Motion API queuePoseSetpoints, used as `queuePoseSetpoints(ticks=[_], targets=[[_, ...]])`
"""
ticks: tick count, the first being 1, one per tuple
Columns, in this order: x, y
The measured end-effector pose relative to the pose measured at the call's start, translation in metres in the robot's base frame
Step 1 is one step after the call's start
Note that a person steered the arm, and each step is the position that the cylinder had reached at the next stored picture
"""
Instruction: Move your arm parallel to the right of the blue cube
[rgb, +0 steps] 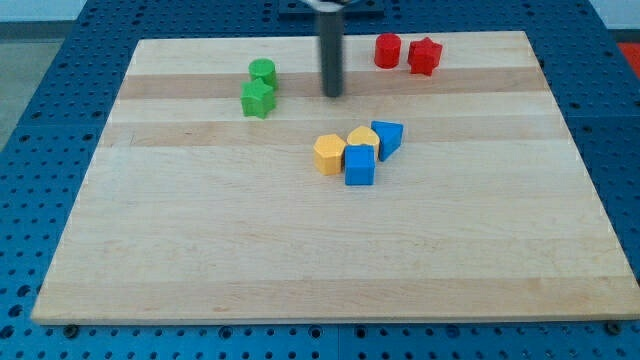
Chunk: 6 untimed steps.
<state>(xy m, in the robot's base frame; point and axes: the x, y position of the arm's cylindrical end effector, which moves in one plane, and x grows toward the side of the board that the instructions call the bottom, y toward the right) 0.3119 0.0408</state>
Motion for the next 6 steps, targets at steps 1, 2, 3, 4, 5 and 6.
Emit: queuePoseSetpoints(ticks=[1,2,3,4,5,6], targets=[[0.022,0.094],[0.091,0.126],[0.132,0.126],[0.147,0.121],[0.146,0.115],[0.136,0.102]])
